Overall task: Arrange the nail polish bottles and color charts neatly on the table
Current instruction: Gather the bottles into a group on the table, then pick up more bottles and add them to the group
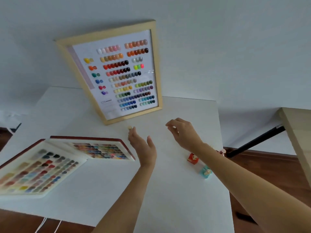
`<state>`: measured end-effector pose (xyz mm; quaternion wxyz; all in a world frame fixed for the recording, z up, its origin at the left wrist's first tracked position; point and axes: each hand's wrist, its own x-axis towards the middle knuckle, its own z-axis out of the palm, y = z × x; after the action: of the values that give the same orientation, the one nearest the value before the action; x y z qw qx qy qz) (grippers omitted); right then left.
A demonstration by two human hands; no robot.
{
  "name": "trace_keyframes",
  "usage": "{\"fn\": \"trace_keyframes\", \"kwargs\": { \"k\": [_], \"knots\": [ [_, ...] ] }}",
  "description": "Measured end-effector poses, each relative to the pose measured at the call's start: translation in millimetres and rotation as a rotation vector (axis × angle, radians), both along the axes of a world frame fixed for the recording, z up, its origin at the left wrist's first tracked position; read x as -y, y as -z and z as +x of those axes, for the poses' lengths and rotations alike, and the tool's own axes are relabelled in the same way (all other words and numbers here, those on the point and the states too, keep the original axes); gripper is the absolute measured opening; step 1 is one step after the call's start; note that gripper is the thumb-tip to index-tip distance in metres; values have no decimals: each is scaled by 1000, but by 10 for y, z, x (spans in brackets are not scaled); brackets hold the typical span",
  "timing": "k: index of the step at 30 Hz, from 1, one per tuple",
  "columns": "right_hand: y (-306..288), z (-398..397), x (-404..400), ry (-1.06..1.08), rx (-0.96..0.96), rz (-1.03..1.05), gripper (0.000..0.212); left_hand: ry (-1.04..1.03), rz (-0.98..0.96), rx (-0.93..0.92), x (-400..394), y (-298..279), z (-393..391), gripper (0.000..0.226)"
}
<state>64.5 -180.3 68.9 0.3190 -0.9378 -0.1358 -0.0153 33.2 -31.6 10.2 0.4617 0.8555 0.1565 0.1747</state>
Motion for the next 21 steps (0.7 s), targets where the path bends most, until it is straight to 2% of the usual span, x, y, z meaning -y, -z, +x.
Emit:
{"fn": "trace_keyframes", "kwargs": {
  "k": [4,9,14,21],
  "knots": [
    [88,332,-355,-127,-31,-35,20,-202,-131,-32,-61,107,181,62],
    [206,679,-656,-233,-62,-82,21,-403,-261,-46,-131,284,361,42],
    [322,911,-842,-298,-106,-104,22,-448,-263,0,-193,401,444,18],
    [360,1082,-1075,-478,-219,-143,34,-500,-292,2,-177,457,386,19]
  ]
}}
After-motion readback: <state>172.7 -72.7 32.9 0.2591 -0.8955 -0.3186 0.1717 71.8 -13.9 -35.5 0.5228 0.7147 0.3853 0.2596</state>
